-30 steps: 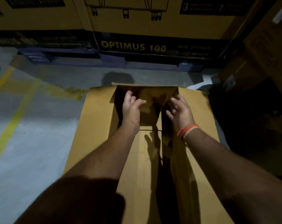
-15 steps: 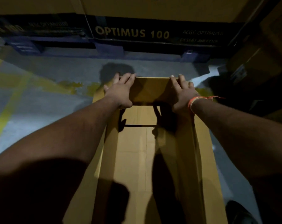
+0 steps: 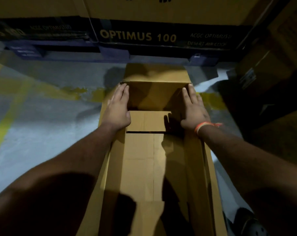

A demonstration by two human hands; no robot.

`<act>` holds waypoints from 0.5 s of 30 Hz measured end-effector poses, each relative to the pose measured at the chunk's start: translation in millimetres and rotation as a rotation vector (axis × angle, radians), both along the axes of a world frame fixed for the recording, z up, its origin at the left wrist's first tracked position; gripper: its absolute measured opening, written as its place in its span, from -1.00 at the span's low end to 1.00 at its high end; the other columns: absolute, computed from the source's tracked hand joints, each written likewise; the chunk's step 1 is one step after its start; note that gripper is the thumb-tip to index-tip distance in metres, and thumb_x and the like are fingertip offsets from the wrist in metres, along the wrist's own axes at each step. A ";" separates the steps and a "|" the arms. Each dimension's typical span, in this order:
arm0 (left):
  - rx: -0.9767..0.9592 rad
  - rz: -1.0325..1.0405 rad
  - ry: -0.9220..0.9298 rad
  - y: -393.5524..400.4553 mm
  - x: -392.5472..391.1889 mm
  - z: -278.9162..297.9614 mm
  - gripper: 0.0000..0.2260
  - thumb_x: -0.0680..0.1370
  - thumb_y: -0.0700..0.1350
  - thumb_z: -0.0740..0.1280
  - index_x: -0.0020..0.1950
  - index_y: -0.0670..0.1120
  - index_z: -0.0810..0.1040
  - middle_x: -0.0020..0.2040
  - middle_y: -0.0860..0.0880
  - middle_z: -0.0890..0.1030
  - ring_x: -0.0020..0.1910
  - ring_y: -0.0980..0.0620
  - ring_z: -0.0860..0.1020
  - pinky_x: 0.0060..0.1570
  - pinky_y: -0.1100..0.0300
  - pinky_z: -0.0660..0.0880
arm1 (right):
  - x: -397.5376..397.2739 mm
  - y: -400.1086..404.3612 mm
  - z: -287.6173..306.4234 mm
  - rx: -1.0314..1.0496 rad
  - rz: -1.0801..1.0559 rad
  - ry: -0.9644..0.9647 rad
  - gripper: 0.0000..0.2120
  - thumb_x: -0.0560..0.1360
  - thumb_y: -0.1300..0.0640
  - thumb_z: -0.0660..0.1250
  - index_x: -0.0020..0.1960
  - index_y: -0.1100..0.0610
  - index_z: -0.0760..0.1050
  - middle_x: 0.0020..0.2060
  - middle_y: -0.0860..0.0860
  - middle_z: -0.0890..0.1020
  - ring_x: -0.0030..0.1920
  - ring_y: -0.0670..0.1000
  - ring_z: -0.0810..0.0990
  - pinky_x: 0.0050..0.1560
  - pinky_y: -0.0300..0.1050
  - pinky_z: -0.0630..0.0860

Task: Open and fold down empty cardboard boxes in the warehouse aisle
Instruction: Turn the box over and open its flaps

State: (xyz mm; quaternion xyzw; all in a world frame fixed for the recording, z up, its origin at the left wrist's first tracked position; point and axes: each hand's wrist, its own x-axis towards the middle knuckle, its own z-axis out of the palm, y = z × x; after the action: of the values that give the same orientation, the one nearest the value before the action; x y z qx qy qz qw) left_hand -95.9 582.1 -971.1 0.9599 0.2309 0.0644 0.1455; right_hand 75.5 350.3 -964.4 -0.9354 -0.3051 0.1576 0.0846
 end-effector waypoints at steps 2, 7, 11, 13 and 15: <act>-0.056 0.080 -0.020 -17.3 -19.5 1.3 -0.18 0.47 -0.28 0.39 0.66 -0.06 0.08 0.67 -0.07 -0.06 0.62 -0.14 0.06 0.54 -0.12 0.24 | -17.7 -11.6 0.2 0.030 -0.048 0.028 0.19 0.33 0.29 0.52 0.64 -0.12 -0.23 0.56 -0.10 -0.43 0.62 0.14 -0.17 0.57 0.15 0.13; -0.267 0.244 0.014 -75.8 -94.1 4.0 -0.19 0.52 -0.36 0.34 0.66 0.12 0.11 0.65 0.05 -0.13 0.62 -0.13 0.14 0.46 0.05 0.38 | -92.7 -66.0 5.5 0.044 -0.155 0.131 0.08 0.41 0.37 0.44 0.62 -0.19 -0.13 0.59 -0.01 -0.32 0.61 0.17 0.03 0.44 0.10 0.41; -0.384 0.383 0.101 -138.4 -179.4 12.9 -0.18 0.54 -0.39 0.29 0.64 0.24 0.11 0.66 0.05 -0.09 0.60 -0.10 0.19 0.40 0.18 0.32 | -175.3 -121.0 2.2 -0.018 -0.231 0.203 0.05 0.43 0.36 0.45 0.60 -0.24 -0.10 0.60 -0.01 -0.23 0.54 0.13 0.25 0.26 -0.03 0.57; -0.421 0.393 0.145 -166.9 -218.7 16.6 -0.19 0.55 -0.39 0.26 0.62 0.27 0.12 0.66 0.03 -0.08 0.58 -0.11 0.24 0.41 0.11 0.36 | -209.2 -141.2 2.1 -0.144 -0.237 0.201 0.00 0.46 0.29 0.46 0.61 -0.21 -0.10 0.60 0.06 -0.24 0.60 0.12 0.09 0.42 -0.11 0.40; -0.450 0.407 0.205 -189.1 -245.4 24.0 -0.19 0.54 -0.38 0.23 0.62 0.29 0.12 0.67 -0.03 -0.05 0.54 -0.15 0.31 0.42 0.05 0.39 | -239.9 -160.4 4.2 -0.157 -0.261 0.207 -0.05 0.47 0.29 0.45 0.62 -0.15 -0.02 0.61 0.11 -0.21 0.62 0.14 -0.01 0.53 -0.06 0.18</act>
State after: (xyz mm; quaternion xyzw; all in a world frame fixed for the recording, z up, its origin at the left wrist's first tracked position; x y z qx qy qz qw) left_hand -341.3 393.0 -947.1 0.8391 0.4403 -0.0577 0.3143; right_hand -164.5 189.8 -960.2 -0.9495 -0.1577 0.2643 0.0619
